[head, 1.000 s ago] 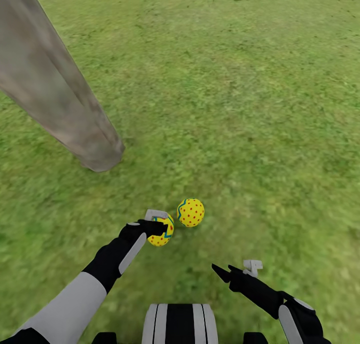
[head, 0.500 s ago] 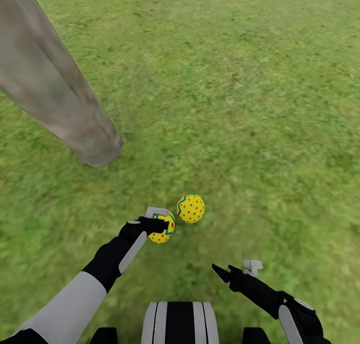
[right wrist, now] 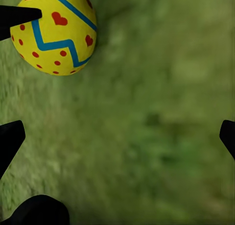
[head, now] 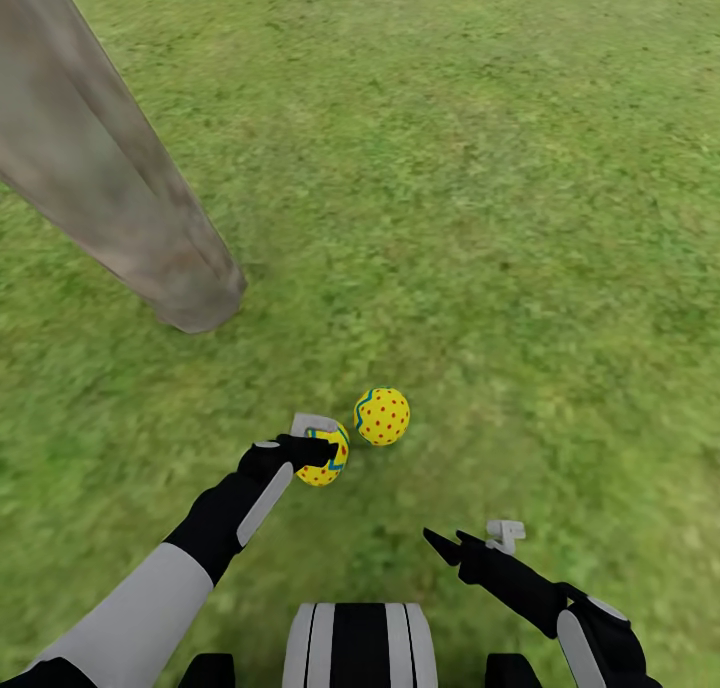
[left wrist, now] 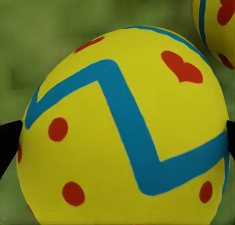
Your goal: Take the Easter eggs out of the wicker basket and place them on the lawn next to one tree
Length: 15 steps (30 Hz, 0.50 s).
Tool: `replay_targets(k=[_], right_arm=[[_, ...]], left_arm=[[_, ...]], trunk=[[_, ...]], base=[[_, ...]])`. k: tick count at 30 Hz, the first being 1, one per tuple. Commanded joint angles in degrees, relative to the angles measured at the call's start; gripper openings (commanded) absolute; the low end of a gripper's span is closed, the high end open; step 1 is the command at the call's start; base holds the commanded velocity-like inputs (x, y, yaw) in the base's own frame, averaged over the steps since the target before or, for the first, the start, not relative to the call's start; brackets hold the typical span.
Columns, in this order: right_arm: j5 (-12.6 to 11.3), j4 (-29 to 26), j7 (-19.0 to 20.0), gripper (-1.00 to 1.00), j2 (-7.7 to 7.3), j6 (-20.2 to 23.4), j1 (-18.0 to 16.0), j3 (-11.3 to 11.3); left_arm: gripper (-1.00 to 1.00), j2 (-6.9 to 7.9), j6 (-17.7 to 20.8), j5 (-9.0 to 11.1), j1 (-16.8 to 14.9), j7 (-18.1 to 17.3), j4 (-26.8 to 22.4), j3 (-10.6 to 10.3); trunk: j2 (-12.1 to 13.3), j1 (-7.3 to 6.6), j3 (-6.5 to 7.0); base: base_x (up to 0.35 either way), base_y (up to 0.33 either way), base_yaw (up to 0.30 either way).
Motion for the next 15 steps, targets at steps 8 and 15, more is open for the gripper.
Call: replay_targets(k=[8, 15], right_arm=[[-0.37, -0.01, 0.10, 1.00, 0.00, 0.44, 0.00, -0.07], [-0.37, -0.01, 0.05, 1.00, 0.00, 0.44, -0.03, -0.04]], left_arm=[[1.00, 0.04, 0.28, 0.11, -0.01, 0.56, 0.66, -0.03], [1.00, 0.04, 0.28, 0.11, -0.01, 0.47, 0.66, -0.06]], trunk=[[-0.01, 0.00, -0.03], [-0.01, 0.00, -0.03]], base=[[0.000, 0.000, 0.000], [0.000, 0.000, 0.000]])
